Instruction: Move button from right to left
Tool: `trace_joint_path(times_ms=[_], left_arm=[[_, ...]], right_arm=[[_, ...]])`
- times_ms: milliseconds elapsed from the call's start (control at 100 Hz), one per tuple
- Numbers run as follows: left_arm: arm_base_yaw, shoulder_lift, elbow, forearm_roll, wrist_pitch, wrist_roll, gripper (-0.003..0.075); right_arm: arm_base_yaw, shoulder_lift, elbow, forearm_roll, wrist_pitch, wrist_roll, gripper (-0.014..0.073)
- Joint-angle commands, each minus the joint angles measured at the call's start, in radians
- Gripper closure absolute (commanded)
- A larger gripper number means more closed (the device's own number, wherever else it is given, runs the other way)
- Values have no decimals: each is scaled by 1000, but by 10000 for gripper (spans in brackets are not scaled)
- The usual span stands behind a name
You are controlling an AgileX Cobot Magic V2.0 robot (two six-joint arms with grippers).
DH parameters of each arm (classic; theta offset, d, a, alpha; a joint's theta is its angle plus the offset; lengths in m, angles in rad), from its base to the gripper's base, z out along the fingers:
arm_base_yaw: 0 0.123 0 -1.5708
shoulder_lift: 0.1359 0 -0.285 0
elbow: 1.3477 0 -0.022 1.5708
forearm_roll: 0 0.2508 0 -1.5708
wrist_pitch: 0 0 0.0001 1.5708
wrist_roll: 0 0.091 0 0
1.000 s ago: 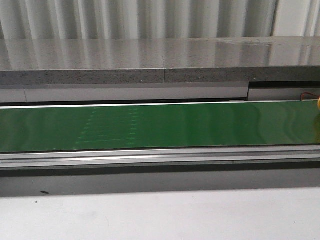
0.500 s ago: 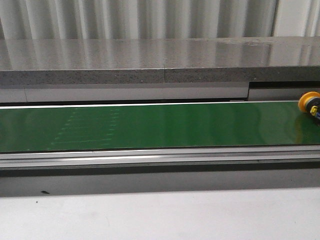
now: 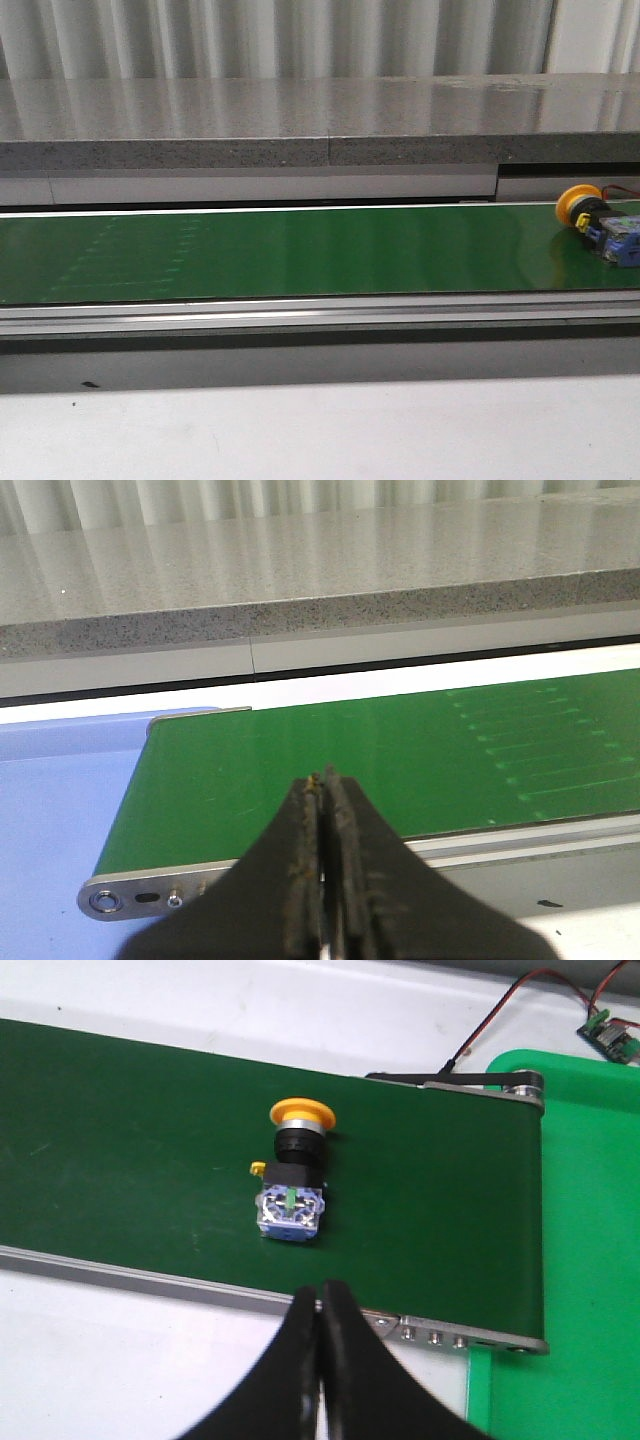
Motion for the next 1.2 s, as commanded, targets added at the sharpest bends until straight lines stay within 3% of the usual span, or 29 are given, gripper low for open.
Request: trace_joint_path(times_ms=[0, 590, 850, 1050, 1190], left_arm=[[-4, -30, 40, -3, -78, -7, 741], [-4, -30, 40, -3, -81, -7, 741], [-4, -30, 40, -3, -91, -7, 741], [-4, -28, 29, 3, -253, -7, 741], [-4, 19, -56, 25, -165, -7, 741]], right_arm=[[2, -102, 41, -13, -108, -14, 660], [2, -641, 350, -13, -164, -14, 660], [2, -692, 360, -13, -187, -14, 660], [2, -692, 360, -13, -187, -14, 660], [2, -692, 360, -13, -187, -14, 660]])
